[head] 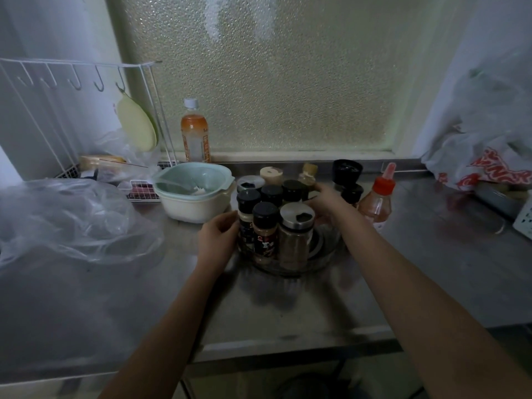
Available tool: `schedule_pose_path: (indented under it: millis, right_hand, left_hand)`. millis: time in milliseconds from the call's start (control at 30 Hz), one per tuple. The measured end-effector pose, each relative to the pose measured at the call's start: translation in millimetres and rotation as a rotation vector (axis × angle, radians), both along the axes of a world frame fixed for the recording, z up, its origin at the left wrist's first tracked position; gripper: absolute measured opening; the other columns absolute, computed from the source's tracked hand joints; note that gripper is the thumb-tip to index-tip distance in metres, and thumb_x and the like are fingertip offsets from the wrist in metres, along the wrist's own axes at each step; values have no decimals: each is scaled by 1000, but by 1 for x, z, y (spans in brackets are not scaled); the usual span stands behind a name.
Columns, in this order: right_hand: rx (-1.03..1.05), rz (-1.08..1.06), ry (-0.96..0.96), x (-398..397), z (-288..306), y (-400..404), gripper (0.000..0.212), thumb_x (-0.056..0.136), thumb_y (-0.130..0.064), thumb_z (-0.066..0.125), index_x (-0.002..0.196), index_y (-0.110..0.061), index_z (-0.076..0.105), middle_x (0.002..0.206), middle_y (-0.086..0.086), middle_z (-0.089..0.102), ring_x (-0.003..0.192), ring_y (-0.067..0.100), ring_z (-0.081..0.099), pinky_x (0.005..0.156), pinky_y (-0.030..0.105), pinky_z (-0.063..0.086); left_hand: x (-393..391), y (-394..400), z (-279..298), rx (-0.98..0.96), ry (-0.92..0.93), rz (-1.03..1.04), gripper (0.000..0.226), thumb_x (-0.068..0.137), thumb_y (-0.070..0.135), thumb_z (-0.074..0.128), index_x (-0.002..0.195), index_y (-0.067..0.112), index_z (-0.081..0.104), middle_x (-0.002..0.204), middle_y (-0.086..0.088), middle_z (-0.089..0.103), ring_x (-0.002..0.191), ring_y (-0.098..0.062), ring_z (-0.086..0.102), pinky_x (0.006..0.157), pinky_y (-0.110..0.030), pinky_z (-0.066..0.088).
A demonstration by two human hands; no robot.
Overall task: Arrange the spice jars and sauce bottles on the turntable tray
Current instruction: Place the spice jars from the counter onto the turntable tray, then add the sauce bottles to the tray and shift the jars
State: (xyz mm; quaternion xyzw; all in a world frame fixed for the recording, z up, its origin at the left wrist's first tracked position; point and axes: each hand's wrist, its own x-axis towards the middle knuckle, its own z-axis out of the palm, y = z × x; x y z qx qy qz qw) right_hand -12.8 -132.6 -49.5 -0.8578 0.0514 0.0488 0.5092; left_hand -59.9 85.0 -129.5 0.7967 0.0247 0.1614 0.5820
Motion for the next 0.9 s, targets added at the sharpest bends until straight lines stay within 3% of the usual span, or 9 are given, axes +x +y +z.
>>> schedule_pose_path:
  millis: [167, 267, 367, 467, 533, 600, 700, 833, 900]
  right_hand:
    - [-167, 9, -93, 9, -11, 10, 28, 86, -2, 54, 113, -3, 62, 100, 12, 61, 87, 21, 56, 71, 27, 47]
    - [-355, 68, -158, 2, -4, 9, 24, 84, -4, 56, 108, -7, 60, 102, 15, 63, 98, 26, 59, 75, 31, 42]
    - [-340, -128, -550, -39, 4, -6, 41, 82, 0, 51, 120, -16, 56, 106, 8, 66, 94, 23, 62, 74, 36, 51]
    - [-520, -450, -1005, -97, -5, -28, 41, 81, -9, 58, 121, -17, 51, 113, 9, 63, 101, 26, 57, 87, 39, 44]
    - [-492, -631, -887, -106, -26, -48, 60, 79, -22, 66, 131, -15, 40, 132, 14, 50, 121, 31, 47, 100, 45, 39]
    - [-255, -595, -617, -99, -41, -63, 84, 75, -31, 73, 141, -14, 24, 144, 14, 38, 130, 31, 41, 104, 46, 38]
    - [23, -432, -397, -85, -48, -70, 71, 75, -23, 75, 131, -8, 35, 128, 15, 55, 113, 32, 57, 84, 31, 43]
    - [17, -493, -500, -87, -39, -61, 52, 71, -30, 77, 112, -11, 50, 105, 8, 66, 96, 28, 64, 72, 29, 46]
    - [124, -538, -667, -101, -27, -53, 54, 71, -33, 77, 114, -14, 50, 99, -5, 64, 87, 8, 65, 72, 22, 49]
  left_hand:
    - [2, 1, -3, 27, -5, 16, 28, 86, 23, 60, 112, 18, 69, 103, -1, 73, 94, -8, 66, 77, -21, 47]
    - [0, -1, -1, 89, -38, 39, 26, 87, 26, 58, 110, 18, 69, 101, 0, 74, 93, -9, 66, 76, -23, 47]
    - [-8, -6, 4, 158, -160, 131, 25, 90, 19, 55, 110, 11, 67, 101, -5, 72, 93, -16, 66, 76, -24, 45]
    - [-26, -18, 17, 154, -363, 205, 24, 91, 11, 49, 111, 8, 61, 103, -8, 67, 93, -24, 62, 78, -35, 51]
    - [-45, -33, 29, 178, -575, 258, 21, 87, 5, 47, 107, 6, 56, 98, -10, 60, 90, -23, 56, 77, -28, 45]
    - [-65, -56, 37, 244, -778, 270, 20, 84, 1, 47, 103, 5, 50, 99, -16, 54, 92, -21, 48, 80, -17, 37]
    - [-85, -95, 44, 375, -914, 128, 19, 82, 4, 49, 100, 9, 46, 105, -9, 46, 93, -22, 45, 82, -23, 38]
    - [-84, -130, 31, 733, -846, 68, 27, 77, 9, 56, 103, 9, 51, 103, -14, 60, 100, -26, 48, 89, -36, 43]
    - [-79, -130, 23, 796, -838, 125, 23, 80, 14, 56, 102, 10, 51, 104, -11, 59, 101, -27, 49, 87, -37, 44]
